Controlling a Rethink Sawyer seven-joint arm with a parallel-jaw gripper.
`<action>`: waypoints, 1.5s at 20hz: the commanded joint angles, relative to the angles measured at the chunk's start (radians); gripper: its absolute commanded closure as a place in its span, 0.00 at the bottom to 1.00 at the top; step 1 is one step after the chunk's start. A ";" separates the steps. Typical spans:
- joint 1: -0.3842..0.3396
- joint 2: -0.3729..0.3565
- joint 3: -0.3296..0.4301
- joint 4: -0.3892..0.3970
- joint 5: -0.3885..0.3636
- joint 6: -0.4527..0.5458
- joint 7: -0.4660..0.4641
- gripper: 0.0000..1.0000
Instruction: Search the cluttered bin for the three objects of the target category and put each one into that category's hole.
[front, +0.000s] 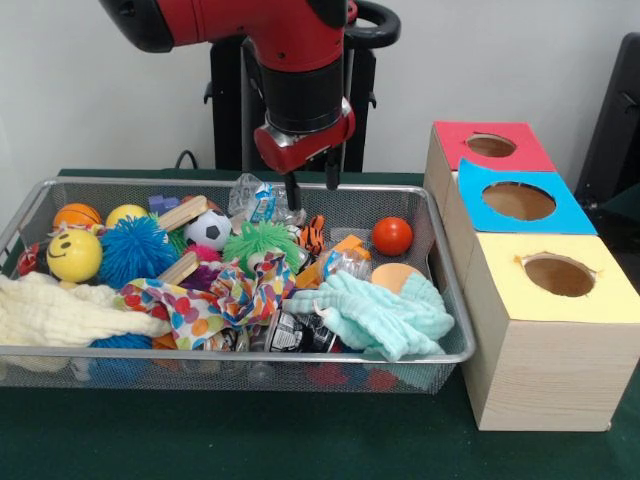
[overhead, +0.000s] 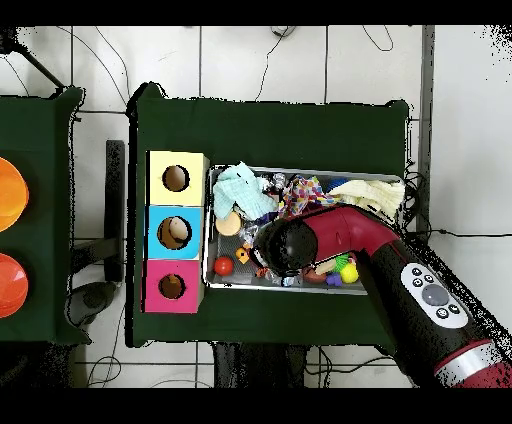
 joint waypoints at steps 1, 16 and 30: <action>-0.022 0.005 0.041 0.002 0.003 0.003 -0.139 0.00; 0.013 0.142 -0.041 0.011 -0.155 -0.208 -0.044 0.00; 0.012 0.144 -0.046 0.023 -0.154 -0.222 -0.038 0.00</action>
